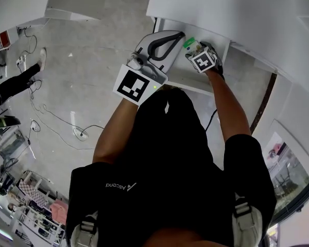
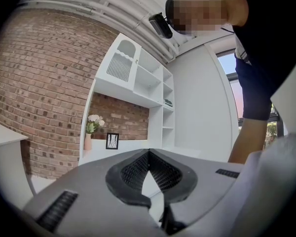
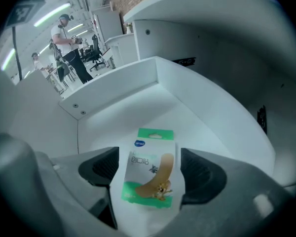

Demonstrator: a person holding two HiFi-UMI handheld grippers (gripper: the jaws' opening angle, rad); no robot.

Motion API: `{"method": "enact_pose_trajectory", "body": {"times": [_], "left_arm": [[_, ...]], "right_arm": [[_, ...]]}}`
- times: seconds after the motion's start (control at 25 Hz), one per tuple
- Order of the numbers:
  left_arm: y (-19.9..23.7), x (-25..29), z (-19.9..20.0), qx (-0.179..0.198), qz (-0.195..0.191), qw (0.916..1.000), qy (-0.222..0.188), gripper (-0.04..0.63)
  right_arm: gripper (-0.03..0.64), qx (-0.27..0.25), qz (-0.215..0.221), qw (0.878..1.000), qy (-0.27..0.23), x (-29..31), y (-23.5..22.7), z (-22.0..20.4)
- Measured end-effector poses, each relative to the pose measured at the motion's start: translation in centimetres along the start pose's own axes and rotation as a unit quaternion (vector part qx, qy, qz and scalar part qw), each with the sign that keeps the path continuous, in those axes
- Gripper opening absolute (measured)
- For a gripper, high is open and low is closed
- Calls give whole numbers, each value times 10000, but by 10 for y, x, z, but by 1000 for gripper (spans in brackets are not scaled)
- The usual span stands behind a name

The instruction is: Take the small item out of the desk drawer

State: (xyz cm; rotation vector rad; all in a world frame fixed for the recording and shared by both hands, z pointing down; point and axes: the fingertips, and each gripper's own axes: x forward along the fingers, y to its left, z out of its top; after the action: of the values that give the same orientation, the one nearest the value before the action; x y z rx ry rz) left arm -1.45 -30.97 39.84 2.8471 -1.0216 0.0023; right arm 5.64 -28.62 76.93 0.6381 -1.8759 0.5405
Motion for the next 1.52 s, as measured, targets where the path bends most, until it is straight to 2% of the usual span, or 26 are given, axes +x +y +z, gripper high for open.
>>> {"method": "enact_pose_trajectory", "body": {"times": [0.32, 0.76, 1.04, 1.2, 1.36, 1.52], "left_arm": [[7, -2, -5, -49, 123, 9999, 107, -2], [1, -6, -6, -109, 146, 9997, 129, -2], [-11, -15, 0, -63, 31, 9999, 89, -2], [-13, -16, 6, -44, -2, 10000, 72, -2], [-19, -21, 13, 6, -60, 10000, 32, -2], [-33, -25, 20, 55, -136, 9999, -43, -2]], "right_arm": [[374, 57, 86, 9997, 234, 19, -4, -8], [353, -121, -41, 9997, 189, 10, -5, -10], [353, -283, -35, 9989, -368, -38, 9, 13], [353, -367, -123, 9956, -853, -79, 13, 33], [353, -271, -227, 9886, -1464, -127, 21, 56], [353, -61, -255, 9753, -2195, -179, 30, 78]]}}
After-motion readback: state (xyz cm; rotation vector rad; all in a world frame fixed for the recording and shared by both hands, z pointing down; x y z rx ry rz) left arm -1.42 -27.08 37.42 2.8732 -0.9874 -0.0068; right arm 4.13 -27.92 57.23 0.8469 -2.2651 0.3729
